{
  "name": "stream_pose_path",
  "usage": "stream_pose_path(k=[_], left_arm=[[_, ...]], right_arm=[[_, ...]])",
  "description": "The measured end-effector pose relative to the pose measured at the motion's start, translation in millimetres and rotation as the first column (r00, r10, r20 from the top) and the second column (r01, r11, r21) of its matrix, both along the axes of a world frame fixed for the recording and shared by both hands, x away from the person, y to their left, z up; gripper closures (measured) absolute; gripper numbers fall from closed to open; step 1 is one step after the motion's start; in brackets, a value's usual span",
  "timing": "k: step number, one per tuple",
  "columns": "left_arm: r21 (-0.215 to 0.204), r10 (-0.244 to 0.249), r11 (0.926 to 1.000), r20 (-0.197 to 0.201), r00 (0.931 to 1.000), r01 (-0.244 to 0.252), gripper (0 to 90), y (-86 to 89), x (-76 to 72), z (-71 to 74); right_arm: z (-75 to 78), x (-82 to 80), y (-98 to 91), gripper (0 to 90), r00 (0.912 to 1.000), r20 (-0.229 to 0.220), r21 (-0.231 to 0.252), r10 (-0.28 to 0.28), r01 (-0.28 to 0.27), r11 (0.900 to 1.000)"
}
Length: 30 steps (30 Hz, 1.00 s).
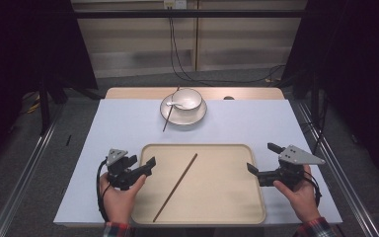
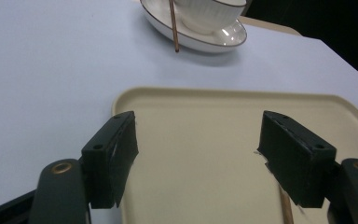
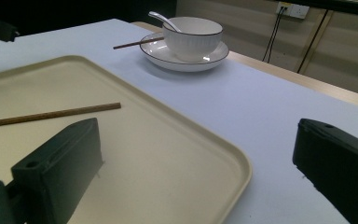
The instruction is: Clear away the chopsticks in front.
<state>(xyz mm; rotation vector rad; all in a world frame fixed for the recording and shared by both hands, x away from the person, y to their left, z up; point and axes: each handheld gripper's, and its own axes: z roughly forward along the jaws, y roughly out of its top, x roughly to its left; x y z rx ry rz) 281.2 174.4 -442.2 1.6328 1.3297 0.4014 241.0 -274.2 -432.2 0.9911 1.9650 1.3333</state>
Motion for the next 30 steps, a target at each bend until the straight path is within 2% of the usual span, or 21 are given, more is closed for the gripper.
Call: stream_pose_path(k=[1,2,3,4,8,9,11,12,13,16,20,22,24,25,26,30], left_arm=[[0.0,0.0,1.0,0.0,1.0,0.0,27.5,0.0,0.0,0.0],[0.001,-0.003,1.0,-0.002,1.0,0.003,27.3,-2.8,12.7,0.2],[0.001,-0.003,1.0,-0.002,1.0,0.003,27.4,-2.8,12.7,0.2],[0.009,0.001,1.0,0.002,1.0,-0.001,27.1,-4.9,24.7,-0.2],[0.032,-0.005,0.9995,0.011,0.9999,0.005,25.6,-11.4,46.8,0.7],[0.032,-0.005,0.9995,0.011,0.9999,0.005,25.4,-11.4,46.8,0.7],[0.049,-0.007,0.9988,0.02,0.9998,0.006,25.2,-18.2,64.1,1.3],[0.055,-0.008,0.9985,0.017,0.9998,0.007,25.2,-20.1,70.6,0.5],[0.055,-0.008,0.9985,0.017,0.9998,0.007,25.2,-20.1,70.6,0.5],[0.072,0.006,0.9974,0.001,1.0,-0.006,25.2,-26.1,94.8,-4.5],[0.092,0.018,0.9956,-0.004,0.9998,-0.018,26.5,-32.7,114.2,-7.6],[0.098,0.017,0.9951,0.0,0.9999,-0.017,26.7,-34.6,119.2,-8.3],[0.115,0.014,0.9933,-0.003,0.9999,-0.014,29.5,-37.7,129.7,-11.4],[0.115,0.014,0.9933,-0.003,0.9999,-0.014,32.8,-37.7,129.7,-11.4],[0.129,0.013,0.9915,-0.017,0.9998,-0.011,34.4,-39.3,136.4,-14.4],[0.145,-0.002,0.9894,-0.016,0.9999,0.004,40.6,-44.9,147.6,-20.4]], right_arm=[[0.0,0.0,0.0,1.1,1.0,0.0,0.0,0.0,0.0,1.0],[0.0,0.1,-0.2,1.1,1.0,-0.001,0.006,-0.008,0.008,1.0],[0.0,0.1,-0.2,1.1,1.0,-0.001,0.006,-0.008,0.008,1.0],[-0.2,0.5,-0.6,1.1,1.0,0.001,0.004,-0.007,0.007,1.0],[-0.2,0.6,-1.2,1.1,1.0,0.003,0.002,-0.005,0.005,1.0],[-0.2,0.6,-1.2,1.1,1.0,0.003,0.002,-0.005,0.005,1.0],[-0.3,0.6,-0.4,1.1,0.9999,-0.003,0.007,-0.011,0.011,0.9999],[-0.4,0.5,0.0,1.1,0.9998,-0.002,0.001,-0.017,0.017,0.9998],[-0.4,0.5,0.0,1.1,0.9998,-0.002,0.001,-0.017,0.017,0.9998],[-0.3,0.3,0.1,1.1,0.9999,-0.002,0.001,-0.011,0.011,0.9999],[-0.1,0.6,-1.2,1.1,0.9999,0.0,0.006,-0.017,0.017,0.9998],[-0.2,0.8,-1.4,1.1,0.9999,0.001,0.005,-0.014,0.014,0.9999],[-0.4,1.1,-1.9,1.1,0.9999,0.0,0.009,-0.017,0.017,0.9998],[-0.3,1.1,-1.9,1.1,0.9998,0.0,0.009,-0.019,0.019,0.9998],[-0.3,1.1,-1.9,1.1,0.9998,0.0,0.011,-0.018,0.018,0.9998],[-0.3,0.9,-1.1,1.1,1.0,0.0,0.009,-0.009,0.009,0.9999]])
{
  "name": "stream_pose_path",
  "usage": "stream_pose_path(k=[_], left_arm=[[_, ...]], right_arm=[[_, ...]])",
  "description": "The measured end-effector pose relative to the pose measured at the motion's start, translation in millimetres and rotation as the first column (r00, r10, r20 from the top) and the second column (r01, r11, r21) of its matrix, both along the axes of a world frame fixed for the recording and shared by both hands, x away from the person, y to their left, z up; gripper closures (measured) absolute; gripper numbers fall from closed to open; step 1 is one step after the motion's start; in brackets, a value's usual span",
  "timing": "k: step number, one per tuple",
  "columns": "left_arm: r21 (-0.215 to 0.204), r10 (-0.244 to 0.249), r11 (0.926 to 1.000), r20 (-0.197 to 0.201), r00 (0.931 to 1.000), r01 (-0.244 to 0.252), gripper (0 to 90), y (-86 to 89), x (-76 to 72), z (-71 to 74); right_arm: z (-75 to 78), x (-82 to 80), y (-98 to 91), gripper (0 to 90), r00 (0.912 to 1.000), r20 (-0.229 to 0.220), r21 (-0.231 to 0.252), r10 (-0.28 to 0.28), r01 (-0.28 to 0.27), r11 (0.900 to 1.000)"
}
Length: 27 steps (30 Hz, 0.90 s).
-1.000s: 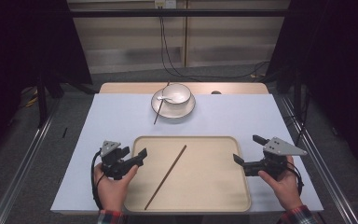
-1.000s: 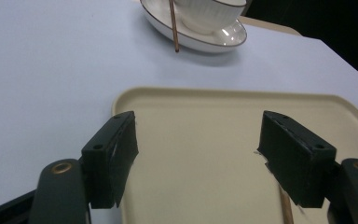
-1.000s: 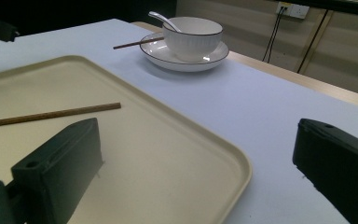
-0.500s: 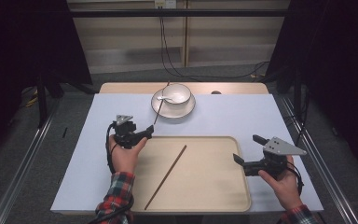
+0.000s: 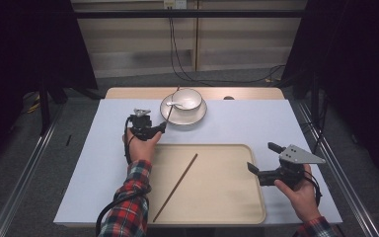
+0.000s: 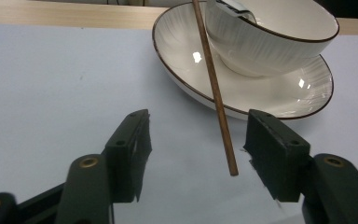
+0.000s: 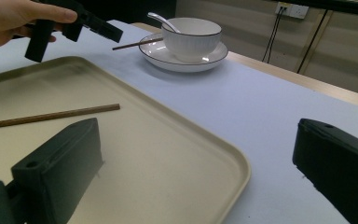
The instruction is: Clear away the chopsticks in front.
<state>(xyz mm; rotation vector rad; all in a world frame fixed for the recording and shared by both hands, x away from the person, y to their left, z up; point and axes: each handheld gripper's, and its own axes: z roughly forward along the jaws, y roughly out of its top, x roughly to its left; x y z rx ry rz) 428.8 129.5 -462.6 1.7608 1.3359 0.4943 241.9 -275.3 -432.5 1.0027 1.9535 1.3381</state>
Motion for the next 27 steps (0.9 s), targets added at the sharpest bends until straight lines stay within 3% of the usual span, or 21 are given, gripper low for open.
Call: stream_pose_path(k=[7,15,17,22,27], left_arm=[[0.014,-0.017,0.9998,-0.001,0.9999,0.017,54.2,-9.3,15.7,-7.4],[0.043,-0.043,0.9981,-0.01,0.999,0.043,67.3,-19.9,21.3,-8.9],[0.044,-0.034,0.9984,-0.017,0.9993,0.034,75.3,-20.6,22.6,-8.5],[0.042,-0.046,0.998,-0.026,0.9986,0.047,83.6,-22.0,26.1,-9.9],[0.042,-0.028,0.9987,-0.04,0.9988,0.03,85.9,-20.4,24.3,-9.6]], right_arm=[[-0.3,1.0,-1.8,1.2,1.0,-0.003,0.004,-0.003,0.003,1.0],[-0.9,1.6,-2.0,1.3,1.0,-0.005,0.003,-0.008,0.008,1.0],[-0.9,2.0,-1.9,1.3,0.9999,-0.006,0.005,-0.013,0.013,0.9999],[-0.8,2.1,-2.2,1.3,1.0,-0.007,0.008,-0.004,0.004,1.0],[-0.7,1.9,-3.1,1.3,0.9999,-0.015,0.008,-0.006,0.006,0.9999]])
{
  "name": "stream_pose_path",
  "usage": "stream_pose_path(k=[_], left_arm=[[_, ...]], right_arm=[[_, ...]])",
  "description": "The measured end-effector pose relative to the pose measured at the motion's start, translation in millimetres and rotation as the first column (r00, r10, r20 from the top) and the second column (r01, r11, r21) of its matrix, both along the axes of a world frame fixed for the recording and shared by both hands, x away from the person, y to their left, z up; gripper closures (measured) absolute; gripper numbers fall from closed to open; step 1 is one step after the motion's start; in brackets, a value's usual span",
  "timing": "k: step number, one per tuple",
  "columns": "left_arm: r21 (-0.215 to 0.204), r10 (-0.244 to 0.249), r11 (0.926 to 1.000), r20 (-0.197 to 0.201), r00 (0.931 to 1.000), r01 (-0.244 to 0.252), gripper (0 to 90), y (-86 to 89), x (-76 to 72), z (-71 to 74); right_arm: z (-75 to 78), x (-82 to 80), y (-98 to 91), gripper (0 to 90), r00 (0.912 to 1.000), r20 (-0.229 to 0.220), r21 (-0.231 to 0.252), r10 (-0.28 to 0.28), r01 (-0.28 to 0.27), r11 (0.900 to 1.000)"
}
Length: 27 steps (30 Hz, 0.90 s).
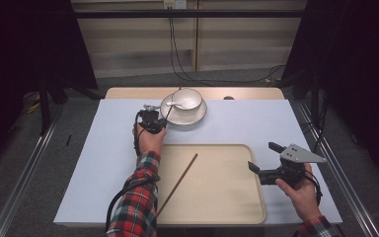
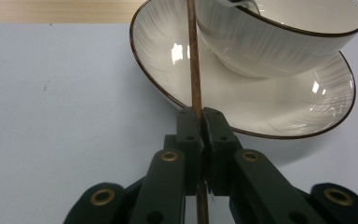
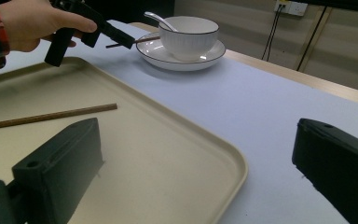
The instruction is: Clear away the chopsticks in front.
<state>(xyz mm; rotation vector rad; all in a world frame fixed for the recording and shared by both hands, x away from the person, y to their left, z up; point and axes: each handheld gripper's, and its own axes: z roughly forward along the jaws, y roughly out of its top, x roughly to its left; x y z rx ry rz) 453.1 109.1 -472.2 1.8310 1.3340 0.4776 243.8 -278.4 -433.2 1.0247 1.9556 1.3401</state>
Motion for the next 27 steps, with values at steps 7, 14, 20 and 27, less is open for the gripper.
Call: stream_pose_path(k=[7,14,20,27], left_arm=[[-0.034,0.053,0.998,-0.011,0.9985,-0.054,86.1,14.4,-23.3,8.1],[-0.074,0.093,0.9928,-0.017,0.9955,-0.094,86.1,32.4,-53.0,15.4],[-0.079,0.101,0.9917,-0.01,0.9949,-0.101,86.2,46.9,-87.4,26.7],[-0.137,0.116,0.9838,-0.003,0.9933,-0.115,86.2,56.8,-118.9,30.4]], right_arm=[[-0.3,0.5,1.1,1.3,1.0,0.006,-0.001,0.003,-0.003,1.0],[0.5,-0.1,0.7,1.4,0.9999,0.011,0.001,0.004,-0.004,1.0],[0.1,-0.3,2.0,1.3,0.9998,0.015,-0.01,0.011,-0.011,0.9999],[-0.1,-0.5,2.9,1.3,0.9999,0.009,-0.007,0.007,-0.007,1.0]])
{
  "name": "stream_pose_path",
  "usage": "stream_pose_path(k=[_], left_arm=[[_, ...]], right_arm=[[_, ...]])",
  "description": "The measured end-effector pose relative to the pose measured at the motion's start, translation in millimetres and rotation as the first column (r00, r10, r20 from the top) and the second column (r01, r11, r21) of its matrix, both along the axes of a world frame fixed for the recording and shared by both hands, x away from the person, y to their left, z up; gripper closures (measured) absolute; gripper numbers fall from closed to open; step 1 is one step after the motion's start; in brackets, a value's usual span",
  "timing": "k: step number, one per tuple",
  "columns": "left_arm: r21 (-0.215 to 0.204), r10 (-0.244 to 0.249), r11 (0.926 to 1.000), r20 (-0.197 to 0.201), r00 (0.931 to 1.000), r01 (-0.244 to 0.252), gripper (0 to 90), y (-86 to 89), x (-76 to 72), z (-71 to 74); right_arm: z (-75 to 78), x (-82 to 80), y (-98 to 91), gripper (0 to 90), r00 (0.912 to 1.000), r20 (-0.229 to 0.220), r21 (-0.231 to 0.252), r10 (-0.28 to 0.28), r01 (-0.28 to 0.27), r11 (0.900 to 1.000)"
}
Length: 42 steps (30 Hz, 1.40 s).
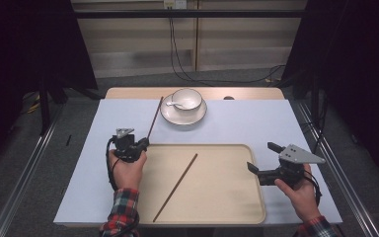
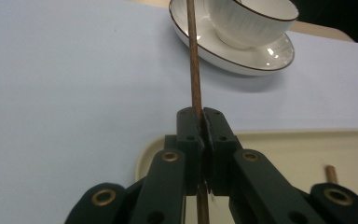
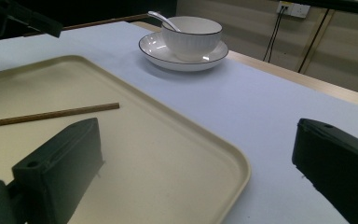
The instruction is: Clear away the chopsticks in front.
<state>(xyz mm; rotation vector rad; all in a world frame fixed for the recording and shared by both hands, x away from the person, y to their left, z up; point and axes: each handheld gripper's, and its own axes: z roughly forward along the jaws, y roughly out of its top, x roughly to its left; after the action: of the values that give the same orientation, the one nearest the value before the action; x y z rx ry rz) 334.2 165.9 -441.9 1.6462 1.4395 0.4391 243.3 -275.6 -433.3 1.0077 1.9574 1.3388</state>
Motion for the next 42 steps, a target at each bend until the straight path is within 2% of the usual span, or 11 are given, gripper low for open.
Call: stream_pose_path(k=[2,4,5,6,11,17,21,27,31,38,42], left_arm=[[-0.011,-0.003,0.9999,-0.006,1.0,0.002,86.2,3.2,-14.1,-1.9],[-0.022,-0.007,0.9997,-0.017,0.9998,0.006,86.2,5.8,-22.3,-4.4],[-0.022,-0.007,0.9997,-0.017,0.9998,0.006,86.2,5.8,-22.3,-4.4],[-0.032,-0.001,0.9995,-0.015,0.9999,0.001,86.1,9.0,-30.7,-7.0],[-0.057,-0.005,0.9984,-0.013,0.9999,0.004,86.2,15.2,-48.0,-8.2],[-0.062,-0.022,0.9978,-0.013,0.9997,0.021,86.2,17.6,-62.0,-4.8],[-0.08,-0.032,0.9963,-0.021,0.9993,0.03,86.2,17.8,-71.4,-6.0],[-0.076,-0.042,0.9963,-0.024,0.9988,0.041,86.2,20.8,-81.0,-6.2],[-0.1,-0.053,0.9937,-0.02,0.9984,0.051,86.2,23.4,-91.7,-3.5],[-0.107,-0.085,0.991,-0.041,0.9956,0.08,86.2,27.4,-108.0,-4.2],[-0.121,-0.094,0.9886,-0.032,0.995,0.09,86.2,31.5,-118.2,-4.6]], right_arm=[[-0.3,-0.2,1.0,1.3,1.0,0.001,-0.004,0.01,-0.01,0.9999],[-0.1,-0.8,0.6,1.3,1.0,0.002,-0.008,0.009,-0.009,0.9999],[0.0,-0.9,0.4,1.3,1.0,0.004,-0.008,0.009,-0.009,0.9999],[0.1,-1.1,0.1,1.3,1.0,0.004,-0.006,0.007,-0.007,1.0],[-0.4,-1.5,-0.7,1.3,1.0,0.006,-0.017,0.006,-0.006,0.9998],[-0.8,-1.7,-0.8,1.3,1.0,0.001,-0.019,0.005,-0.005,0.9998],[-1.6,-1.4,-0.4,1.3,1.0,-0.001,-0.023,0.003,-0.003,0.9997],[-2.4,-0.6,-1.5,1.2,1.0,-0.005,-0.023,0.001,-0.001,0.9997],[-2.7,0.4,-0.6,1.0,1.0,-0.001,-0.028,0.002,-0.002,0.9996],[-2.5,-1.3,0.6,0.6,1.0,0.003,-0.036,0.0,0.0,0.9994],[-1.5,-1.9,0.1,0.6,1.0,0.005,-0.03,-0.002,0.003,0.9996]])
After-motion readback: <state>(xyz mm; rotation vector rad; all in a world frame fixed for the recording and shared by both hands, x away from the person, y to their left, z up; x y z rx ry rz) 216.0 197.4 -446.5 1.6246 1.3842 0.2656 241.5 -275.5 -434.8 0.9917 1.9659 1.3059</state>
